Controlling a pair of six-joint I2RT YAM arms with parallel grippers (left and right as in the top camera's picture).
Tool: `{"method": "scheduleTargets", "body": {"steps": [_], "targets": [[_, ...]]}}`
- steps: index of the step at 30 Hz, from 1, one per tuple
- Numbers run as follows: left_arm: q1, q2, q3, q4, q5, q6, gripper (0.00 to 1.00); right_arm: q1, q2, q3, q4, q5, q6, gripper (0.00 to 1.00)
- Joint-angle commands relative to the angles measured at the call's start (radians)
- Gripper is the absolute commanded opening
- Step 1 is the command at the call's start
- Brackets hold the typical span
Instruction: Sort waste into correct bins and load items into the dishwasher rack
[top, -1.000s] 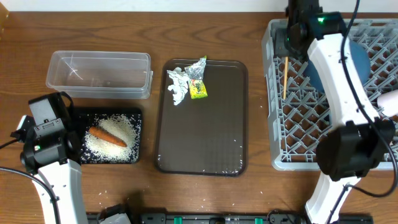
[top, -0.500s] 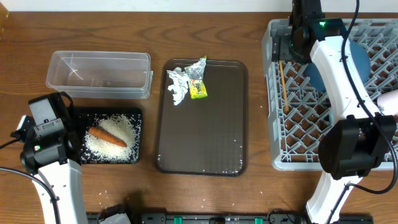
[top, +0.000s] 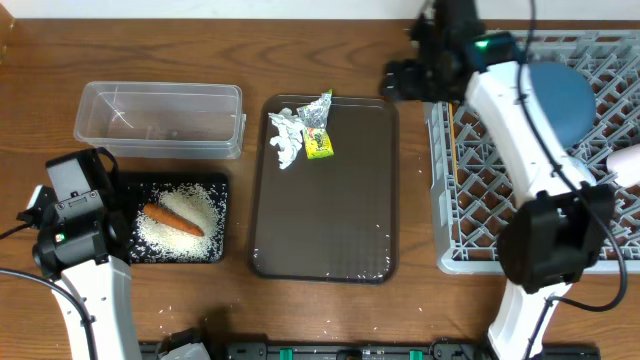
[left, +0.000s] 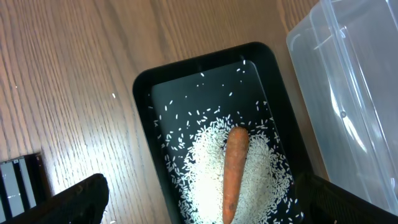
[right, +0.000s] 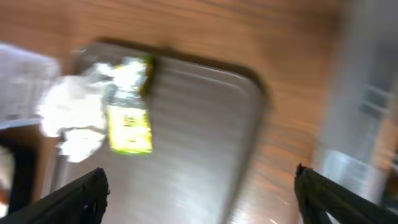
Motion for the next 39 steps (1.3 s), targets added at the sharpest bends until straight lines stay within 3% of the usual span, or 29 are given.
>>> {"method": "scheduleTargets", "body": {"steps": [1, 9, 16, 28, 39], "targets": [[0.005, -0.006, 0.012, -0.005, -0.009, -0.013, 0.98, 0.090, -0.012, -0.006, 0.036, -0.013, 0.003, 0.98], [0.005, -0.005, 0.012, -0.005, -0.009, -0.013, 0.98, 0.277, 0.082, -0.006, 0.126, 0.150, 0.003, 0.99], [0.005, -0.005, 0.012, -0.005, -0.009, -0.013, 0.98, 0.302, 0.075, -0.003, 0.122, 0.197, 0.007, 0.99], [0.005, -0.005, 0.012, -0.005, -0.009, -0.013, 0.98, 0.007, -0.057, -0.002, 0.011, 0.384, 0.047, 0.99], [0.005, -0.005, 0.012, -0.005, -0.009, -0.013, 0.98, -0.222, -0.051, -0.006, -0.035, 0.386, 0.047, 0.99]]}}
